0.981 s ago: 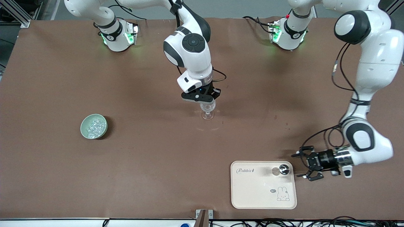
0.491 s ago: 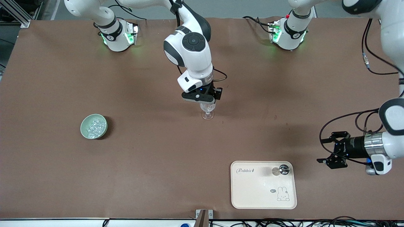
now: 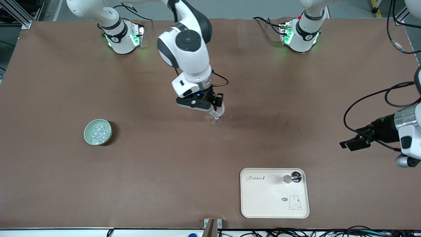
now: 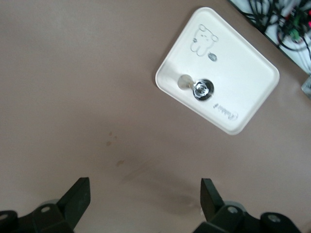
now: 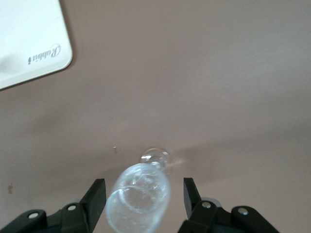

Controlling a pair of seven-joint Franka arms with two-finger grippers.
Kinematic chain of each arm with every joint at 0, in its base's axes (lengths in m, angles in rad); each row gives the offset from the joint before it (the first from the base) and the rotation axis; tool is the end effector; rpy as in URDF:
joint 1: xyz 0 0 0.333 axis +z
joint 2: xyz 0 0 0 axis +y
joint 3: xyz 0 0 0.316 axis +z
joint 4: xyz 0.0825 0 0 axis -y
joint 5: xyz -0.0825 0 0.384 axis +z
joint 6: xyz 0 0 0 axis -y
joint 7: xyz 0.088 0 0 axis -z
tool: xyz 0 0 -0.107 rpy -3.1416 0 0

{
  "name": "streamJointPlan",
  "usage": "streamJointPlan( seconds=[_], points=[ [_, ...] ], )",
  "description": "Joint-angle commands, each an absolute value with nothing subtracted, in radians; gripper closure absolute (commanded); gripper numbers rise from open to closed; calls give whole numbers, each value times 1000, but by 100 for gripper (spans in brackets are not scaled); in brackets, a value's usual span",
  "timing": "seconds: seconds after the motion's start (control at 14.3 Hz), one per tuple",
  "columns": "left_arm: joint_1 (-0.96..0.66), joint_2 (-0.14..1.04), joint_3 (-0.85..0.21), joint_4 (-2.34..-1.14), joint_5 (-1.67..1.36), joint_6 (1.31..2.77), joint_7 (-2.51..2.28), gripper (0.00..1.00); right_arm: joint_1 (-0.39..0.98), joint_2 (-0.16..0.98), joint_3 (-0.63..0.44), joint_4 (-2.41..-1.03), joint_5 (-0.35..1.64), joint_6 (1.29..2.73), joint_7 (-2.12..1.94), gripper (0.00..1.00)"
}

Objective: Pour wine and add ice with both arms
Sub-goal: 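Open the left gripper and withdraw while the right gripper rises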

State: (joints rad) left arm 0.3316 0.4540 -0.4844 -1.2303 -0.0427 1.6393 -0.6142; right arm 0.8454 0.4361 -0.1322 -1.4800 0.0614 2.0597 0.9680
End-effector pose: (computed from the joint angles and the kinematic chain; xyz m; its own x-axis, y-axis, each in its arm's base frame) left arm 0.6779 -0.0366 0.5367 0.8723 0.4681 -0.1411 0.4883 -0.8492 0.2012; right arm 0.5173 0.4711 0.4410 0.9610 -0.2642 0.0816 -0.2535 -0.9596 -0.1223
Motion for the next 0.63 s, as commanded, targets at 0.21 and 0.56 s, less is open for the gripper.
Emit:
streamJointPlan(
  seconds=[0.21,0.56],
  points=[
    [296,235,-494,-1301,29,1537,-484,0,585,204,-123,-1577,18,1913,678,22],
    [60,19,-223,-1495,37,1537,-263,0,335,74,-123,-1680,17,1910,382,21]
  ],
)
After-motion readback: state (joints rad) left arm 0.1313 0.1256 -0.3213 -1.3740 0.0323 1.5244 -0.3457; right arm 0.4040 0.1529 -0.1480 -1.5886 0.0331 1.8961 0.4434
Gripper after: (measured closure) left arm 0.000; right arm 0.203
